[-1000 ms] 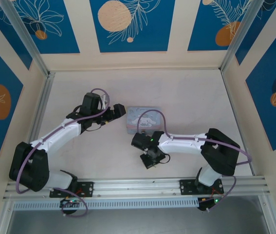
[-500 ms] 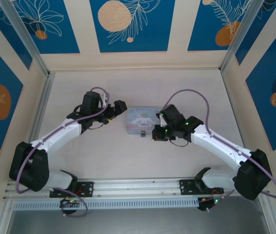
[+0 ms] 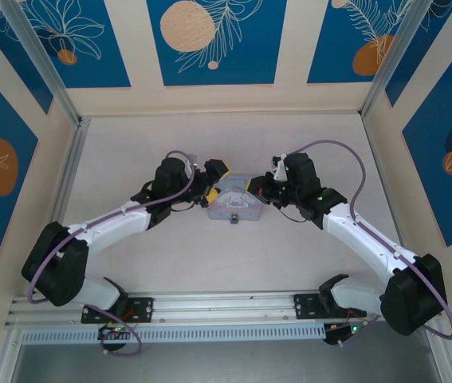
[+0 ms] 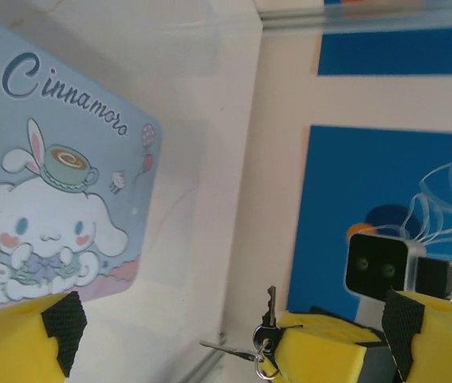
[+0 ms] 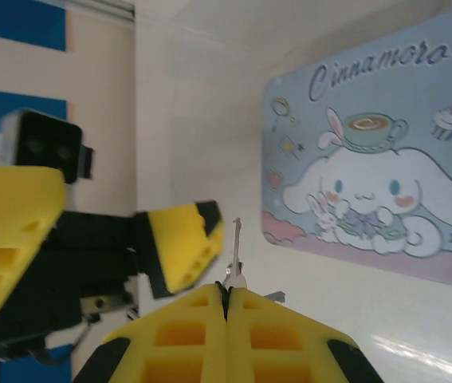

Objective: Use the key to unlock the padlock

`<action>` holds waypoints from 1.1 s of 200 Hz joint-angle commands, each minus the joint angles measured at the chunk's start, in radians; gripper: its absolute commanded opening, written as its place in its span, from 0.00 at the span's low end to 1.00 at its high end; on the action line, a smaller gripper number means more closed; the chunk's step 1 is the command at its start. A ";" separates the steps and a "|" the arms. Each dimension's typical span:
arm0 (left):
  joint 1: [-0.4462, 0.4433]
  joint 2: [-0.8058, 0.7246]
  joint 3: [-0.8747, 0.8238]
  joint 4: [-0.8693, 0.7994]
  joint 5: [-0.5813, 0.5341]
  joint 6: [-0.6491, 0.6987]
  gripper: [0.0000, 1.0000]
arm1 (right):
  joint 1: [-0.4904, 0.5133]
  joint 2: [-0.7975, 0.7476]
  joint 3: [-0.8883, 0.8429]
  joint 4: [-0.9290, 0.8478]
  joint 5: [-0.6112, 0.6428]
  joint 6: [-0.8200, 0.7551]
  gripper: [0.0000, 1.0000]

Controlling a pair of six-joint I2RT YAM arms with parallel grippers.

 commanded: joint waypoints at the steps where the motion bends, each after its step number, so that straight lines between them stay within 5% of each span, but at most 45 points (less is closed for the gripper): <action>1: -0.026 0.026 -0.028 0.211 -0.125 -0.245 0.93 | -0.005 -0.016 -0.018 0.157 0.032 0.155 0.00; 77: -0.100 0.131 0.003 0.423 -0.285 -0.440 0.72 | 0.013 0.035 -0.009 0.336 0.148 0.363 0.00; 220: -0.139 0.188 0.037 0.510 -0.328 -0.482 0.46 | 0.028 0.069 -0.048 0.378 0.197 0.423 0.00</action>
